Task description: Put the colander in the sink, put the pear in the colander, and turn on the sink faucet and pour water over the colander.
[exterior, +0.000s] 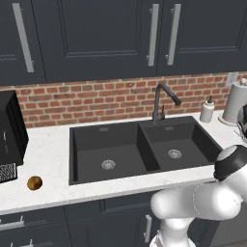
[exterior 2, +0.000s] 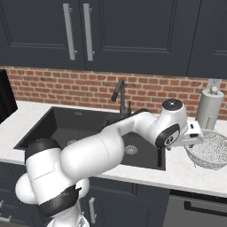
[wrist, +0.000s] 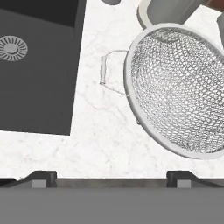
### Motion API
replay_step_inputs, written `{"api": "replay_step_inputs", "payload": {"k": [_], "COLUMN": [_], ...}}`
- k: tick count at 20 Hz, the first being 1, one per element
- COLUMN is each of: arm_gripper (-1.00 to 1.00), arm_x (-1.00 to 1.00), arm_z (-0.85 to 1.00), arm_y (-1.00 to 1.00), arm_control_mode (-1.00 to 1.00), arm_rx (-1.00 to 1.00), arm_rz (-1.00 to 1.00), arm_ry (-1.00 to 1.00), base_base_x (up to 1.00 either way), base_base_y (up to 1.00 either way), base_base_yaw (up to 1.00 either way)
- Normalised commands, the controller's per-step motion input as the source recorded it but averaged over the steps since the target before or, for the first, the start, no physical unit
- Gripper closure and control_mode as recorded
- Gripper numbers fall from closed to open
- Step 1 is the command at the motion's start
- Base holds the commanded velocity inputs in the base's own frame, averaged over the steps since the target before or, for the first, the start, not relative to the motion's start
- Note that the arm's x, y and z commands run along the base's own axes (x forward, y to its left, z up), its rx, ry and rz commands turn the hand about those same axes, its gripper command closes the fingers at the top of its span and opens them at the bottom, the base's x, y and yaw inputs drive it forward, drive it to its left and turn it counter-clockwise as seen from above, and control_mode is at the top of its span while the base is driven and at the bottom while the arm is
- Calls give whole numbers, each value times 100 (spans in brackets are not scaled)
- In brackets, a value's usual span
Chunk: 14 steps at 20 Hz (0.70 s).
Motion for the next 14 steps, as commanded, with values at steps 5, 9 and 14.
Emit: {"api": "replay_step_inputs", "payload": {"k": [5, 9, 14], "arm_gripper": [-100, -100, -100], "arm_x": [25, 31, 32], "arm_z": [-13, -23, -29], "arm_y": [-10, -10, -12], "arm_control_mode": [-100, -100, -100], "arm_rx": [0, 0, 0], "arm_rz": [5, 2, 2], "arm_ry": [0, 1, 0], "base_base_x": [0, 0, 0], "base_base_y": [0, 0, 0], "base_base_yaw": [0, 0, 0]}}
